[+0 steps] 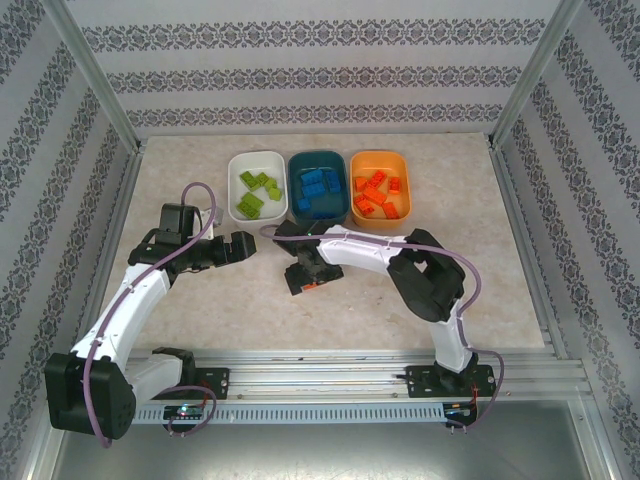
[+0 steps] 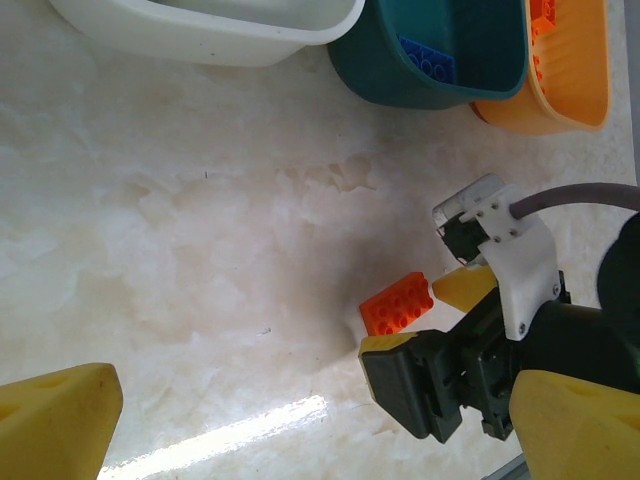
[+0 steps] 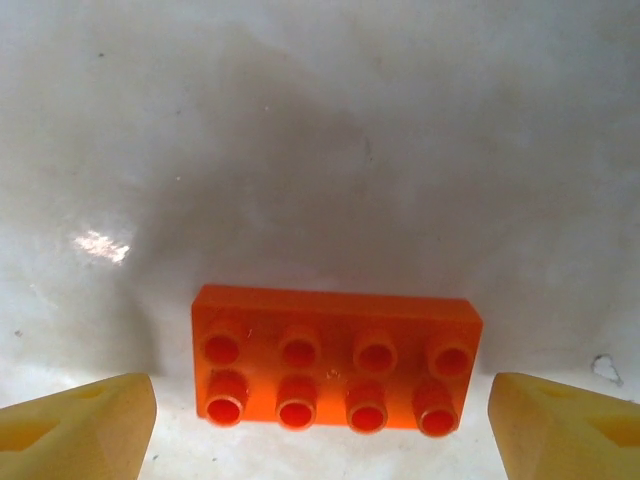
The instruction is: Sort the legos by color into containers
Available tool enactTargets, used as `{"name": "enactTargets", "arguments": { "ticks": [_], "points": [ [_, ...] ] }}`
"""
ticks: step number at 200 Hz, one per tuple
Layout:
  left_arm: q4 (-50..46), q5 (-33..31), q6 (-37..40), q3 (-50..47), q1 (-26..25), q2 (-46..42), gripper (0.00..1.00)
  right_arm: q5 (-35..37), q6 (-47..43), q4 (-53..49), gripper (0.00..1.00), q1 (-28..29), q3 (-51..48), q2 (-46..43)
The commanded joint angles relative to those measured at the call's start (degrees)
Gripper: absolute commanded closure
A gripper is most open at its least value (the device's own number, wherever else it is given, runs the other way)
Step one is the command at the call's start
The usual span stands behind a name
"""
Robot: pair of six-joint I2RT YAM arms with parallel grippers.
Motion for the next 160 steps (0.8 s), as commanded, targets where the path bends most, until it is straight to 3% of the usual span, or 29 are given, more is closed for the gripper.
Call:
{"name": "enactTargets", "arguments": {
  "ticks": [1, 63, 120, 160],
  "points": [
    [-0.74, -0.49, 0.02, 0.27, 0.55, -1.16, 0.0, 3.35, -0.05, -2.86, 0.15, 0.13, 2.07, 1.91],
    [-0.41, 0.16, -0.24, 0.21, 0.54, -1.39, 0.0, 5.23, 0.55, -3.45, 0.26, -0.05, 2.76, 5.01],
    [-0.3, 0.31, -0.32, 0.04, 0.54, -1.42, 0.0, 3.92, 1.9, -0.34, 0.44, -0.21, 0.05, 3.45],
    [-0.48, 0.1, -0.24, 0.18, 0.54, -1.42, 0.0, 2.34, 3.68, 1.86, 0.45, -0.74, -3.06, -1.93]
  ]
}}
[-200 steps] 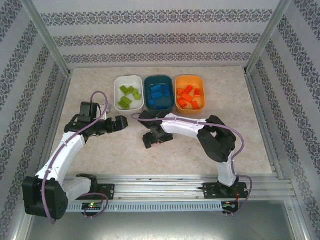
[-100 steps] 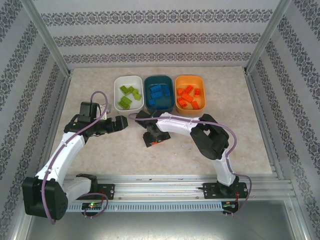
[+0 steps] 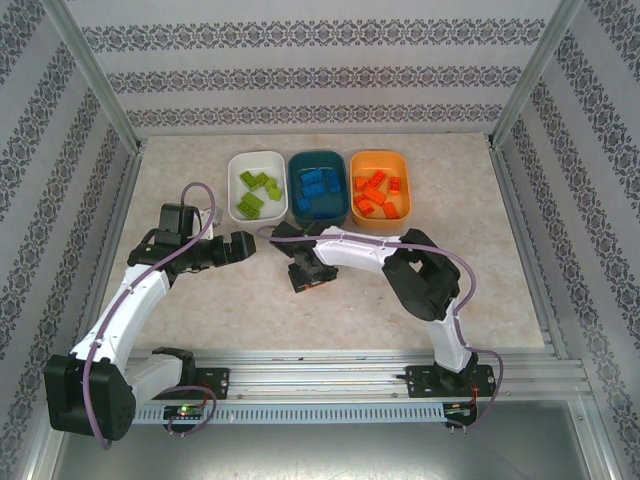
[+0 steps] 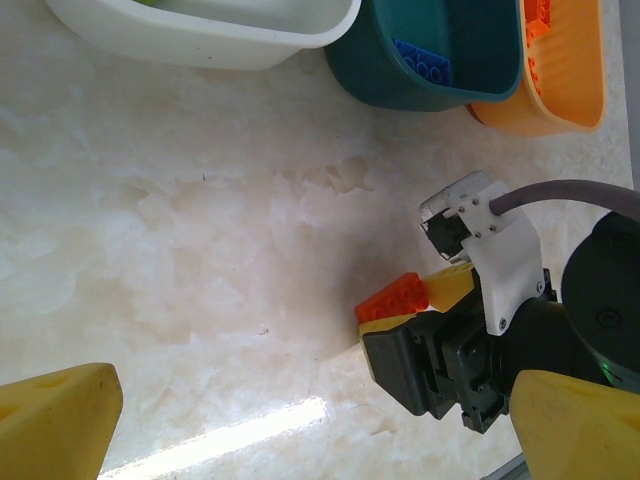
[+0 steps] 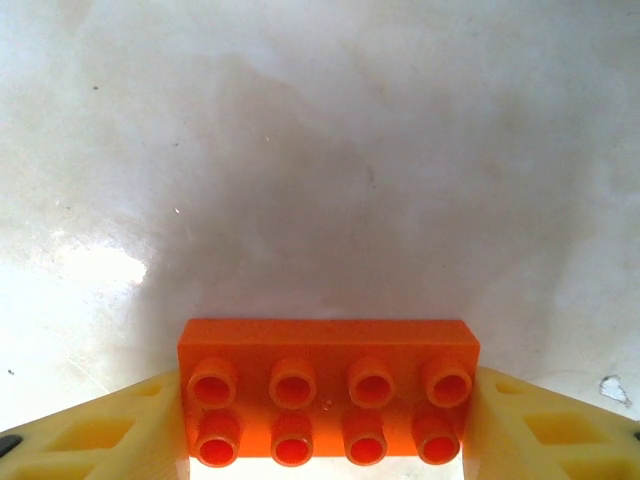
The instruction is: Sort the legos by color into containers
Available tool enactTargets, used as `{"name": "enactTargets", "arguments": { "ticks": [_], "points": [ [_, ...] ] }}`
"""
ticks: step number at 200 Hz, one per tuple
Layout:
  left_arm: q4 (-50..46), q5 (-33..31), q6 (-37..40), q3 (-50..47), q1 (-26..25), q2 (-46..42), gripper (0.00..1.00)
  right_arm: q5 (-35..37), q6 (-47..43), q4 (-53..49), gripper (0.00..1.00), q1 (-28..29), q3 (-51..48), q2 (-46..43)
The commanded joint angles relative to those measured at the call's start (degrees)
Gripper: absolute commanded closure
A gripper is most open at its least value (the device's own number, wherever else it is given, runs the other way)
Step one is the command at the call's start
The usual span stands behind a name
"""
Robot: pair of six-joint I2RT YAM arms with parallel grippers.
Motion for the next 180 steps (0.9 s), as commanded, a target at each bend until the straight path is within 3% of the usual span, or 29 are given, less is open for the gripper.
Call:
{"name": "enactTargets", "arguments": {
  "ticks": [1, 60, 110, 144, 180],
  "points": [
    [-0.48, 0.11, -0.24, 0.15, 0.54, -1.04, 0.0, 0.65, 2.19, 0.64, 0.45, -1.09, -3.09, -2.89],
    [-0.48, 0.12, -0.24, 0.13, 0.58, -0.98, 0.0, 1.38, 2.63, -1.18, 0.45, -4.25, -5.91, -15.38],
    [-0.2, 0.5, -0.32, 0.19, 0.53, -0.96, 0.0, 2.44, -2.21, -5.21, 0.44, -14.22, -3.49, -24.28],
    [-0.2, 0.58, -0.42, 0.04, 0.54, -0.72, 0.0, 2.02, -6.46, -5.36, 0.43, -22.5, 1.96, -24.04],
    [-0.29, 0.55, -0.41, -0.06, 0.54, -0.16, 0.0, 0.32, -8.84, -4.93, 0.44, -29.42, 10.77, -17.07]
  ]
}}
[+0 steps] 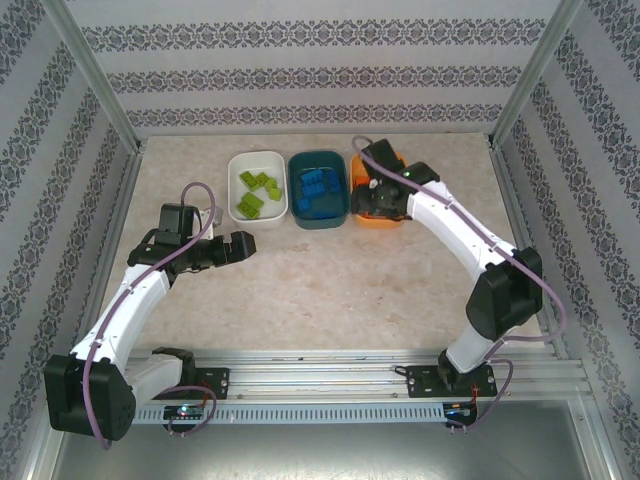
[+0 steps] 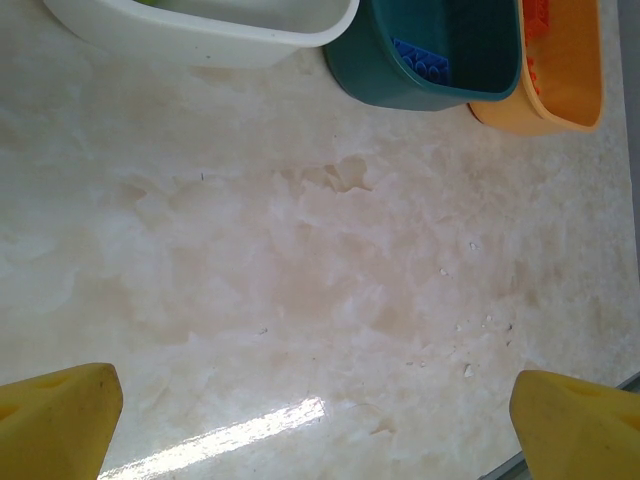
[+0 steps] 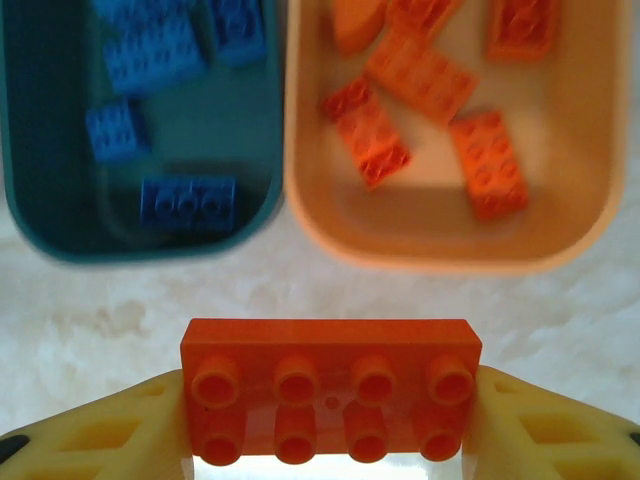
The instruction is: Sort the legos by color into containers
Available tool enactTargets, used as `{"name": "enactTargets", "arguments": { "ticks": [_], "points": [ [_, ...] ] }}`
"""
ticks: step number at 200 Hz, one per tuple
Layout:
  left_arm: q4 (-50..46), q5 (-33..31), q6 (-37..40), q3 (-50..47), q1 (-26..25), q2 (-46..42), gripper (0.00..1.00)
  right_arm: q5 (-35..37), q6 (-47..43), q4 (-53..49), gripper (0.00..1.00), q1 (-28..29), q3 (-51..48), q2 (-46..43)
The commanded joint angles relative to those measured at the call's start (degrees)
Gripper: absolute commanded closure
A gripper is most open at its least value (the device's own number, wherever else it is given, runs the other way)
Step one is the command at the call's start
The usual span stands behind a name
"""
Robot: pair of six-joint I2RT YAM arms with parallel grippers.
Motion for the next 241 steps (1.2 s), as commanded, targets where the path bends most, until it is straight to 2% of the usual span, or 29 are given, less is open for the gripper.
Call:
{"name": "enactTargets", "arguments": {
  "ticks": [1, 64, 149, 214, 241],
  "points": [
    [-0.3, 0.37, -0.39, -0.06, 0.54, -0.13, 0.0, -0.57, -3.27, -0.55, 0.44, -2.98, 5.5, 4.52],
    [-0.64, 0.06, -0.21, -0.02, 0.57, 0.99, 0.0, 0.51, -6.64, 0.79, 0.44, -8.67, 22.06, 20.08],
    [-0.49, 0.7, -0.26, -0.07, 0.58, 1.82, 0.0, 1.02, -7.03, 3.8, 0.46, -11.92, 29.13, 32.12],
    [7.2, 12.0, -3.02, -2.26, 0.19, 2.16, 0.0, -0.8, -5.98, 4.12, 0.45, -13.39, 29.9, 36.26],
    [8.04, 13.34, -3.12, -2.4, -0.41, 2.32, 0.0, -1.21, -5.47, 4.22, 0.44, -13.48, 29.93, 36.73]
  ]
}}
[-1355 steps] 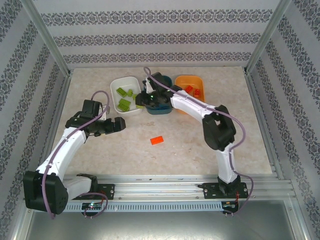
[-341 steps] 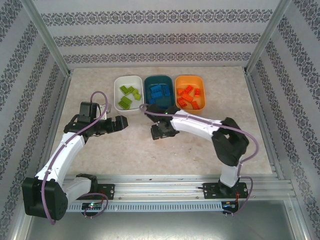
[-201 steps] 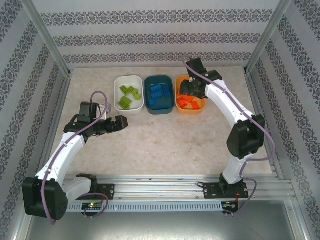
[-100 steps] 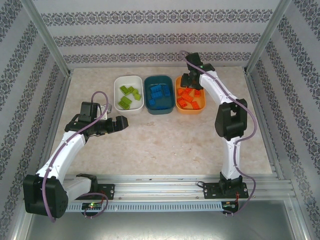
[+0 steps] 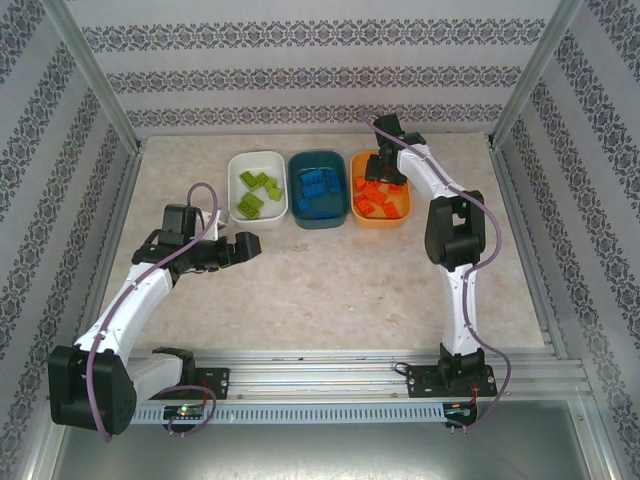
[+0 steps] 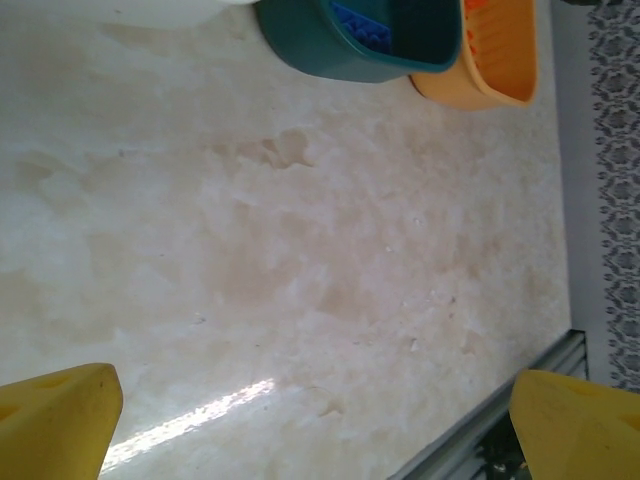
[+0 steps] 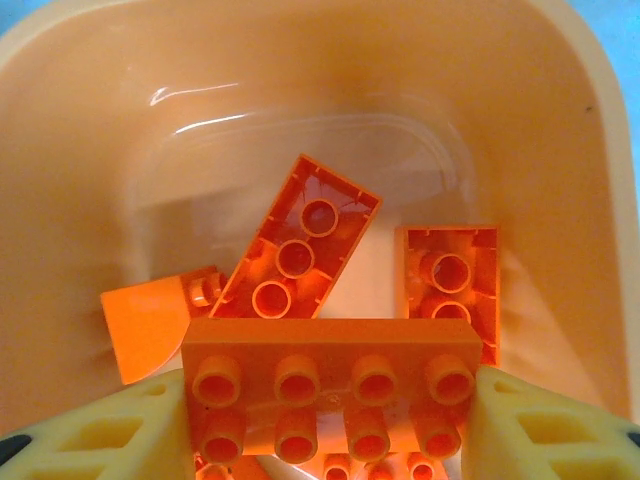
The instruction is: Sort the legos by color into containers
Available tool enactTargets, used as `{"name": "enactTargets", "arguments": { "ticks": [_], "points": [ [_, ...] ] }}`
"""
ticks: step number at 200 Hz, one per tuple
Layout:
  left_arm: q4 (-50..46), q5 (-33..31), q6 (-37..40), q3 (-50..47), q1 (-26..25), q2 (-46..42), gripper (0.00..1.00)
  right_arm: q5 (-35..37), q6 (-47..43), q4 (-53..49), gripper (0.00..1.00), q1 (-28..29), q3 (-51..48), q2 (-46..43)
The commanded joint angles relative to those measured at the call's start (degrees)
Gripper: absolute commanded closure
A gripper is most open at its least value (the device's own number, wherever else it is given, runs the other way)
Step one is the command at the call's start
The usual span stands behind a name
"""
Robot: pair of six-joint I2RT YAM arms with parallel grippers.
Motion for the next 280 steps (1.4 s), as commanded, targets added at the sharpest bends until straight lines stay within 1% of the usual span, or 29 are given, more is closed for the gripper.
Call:
{"name": "enactTargets", "arguments": {
  "ticks": [1, 24, 62, 111, 130, 142, 150, 162, 183, 209, 226, 233, 240, 249, 257, 269, 280],
  "points": [
    [3.8, 3.88, -1.0, -0.49, -0.44, 0.22, 0.0, -0.9, 0.5, 0.52, 0.44, -0.41, 1.71, 0.92],
    [3.89, 4.09, -0.82, -0.47, -0.54, 0.11, 0.0, -1.2, 0.65, 0.45, 0.41, -0.41, 1.91, 1.04],
    [3.89, 4.17, -0.73, -0.48, -0.72, 0.09, 0.0, -1.45, 1.0, -0.1, 0.3, -0.45, 2.09, 0.07],
    [3.36, 3.71, -0.22, -0.29, -0.9, -0.62, 0.0, -2.93, 1.5, -0.16, 0.16, -0.32, 1.07, -4.61],
    [2.66, 2.88, 0.34, 0.07, -0.89, -1.23, 0.0, -3.3, 1.36, -0.89, 0.14, -0.3, 0.39, -6.93],
    [1.31, 0.4, 1.21, 0.59, -0.86, -2.5, 0.0, -3.29, 1.12, -0.4, 0.14, -0.44, -1.84, -9.58],
    [0.29, -2.14, 1.86, 1.06, -0.92, -3.64, 0.0, -3.3, 0.68, 1.25, 0.14, -0.46, -5.11, -12.9],
    [-1.32, -8.21, 2.31, 1.86, -0.86, -5.86, 0.0, -3.82, -0.33, 6.21, 0.15, -0.93, -12.25, -18.97],
    [-1.55, -18.46, 1.55, 1.88, -0.82, -9.58, 0.0, -5.32, -1.48, 16.19, 0.15, -3.87, -28.19, -31.02],
    [-0.1, -31.84, -1.66, -0.18, -0.61, -13.14, 0.0, -16.25, -3.01, 28.41, 0.13, -12.36, -47.91, -43.54],
    [4.08, -36.26, -0.35, -2.58, -0.75, -15.36, 0.0, -20.26, -6.95, 36.63, 0.1, -16.81, -59.31, -50.9],
    [6.59, -37.62, 0.41, -4.08, -0.71, -16.6, 0.0, -19.97, -10.4, 39.78, 0.09, -17.61, -63.52, -53.89],
    [9.45, -38.9, 1.29, -6.01, -0.74, -18.03, 0.0, -17.98, -13.33, 42.5, 0.08, -17.7, -67.75, -56.45],
    [12.69, -41.09, 2.34, -8.02, -0.65, -19.2, 0.0, -16.94, -15.31, 46.21, 0.08, -17.66, -72.26, -58.97],
    [13.75, -42.7, 3.75, -8.5, -0.65, -18.36, 0.0, -16.23, -16.63, 49.68, 0.08, -17.48, -75.39, -60.66],
    [14.8, -46.07, 5.95, -8.64, -0.6, -15.73, 0.0, -13.6, -16.75, 55.01, 0.07, -17.3, -79.76, -61.33],
    [17.81, -50.22, 6.17, -10.18, -0.6, -14.41, 0.0, -13.37, -16.11, 61.14, 0.06, -17.5, -82.88, -59.87]
  ]
}}
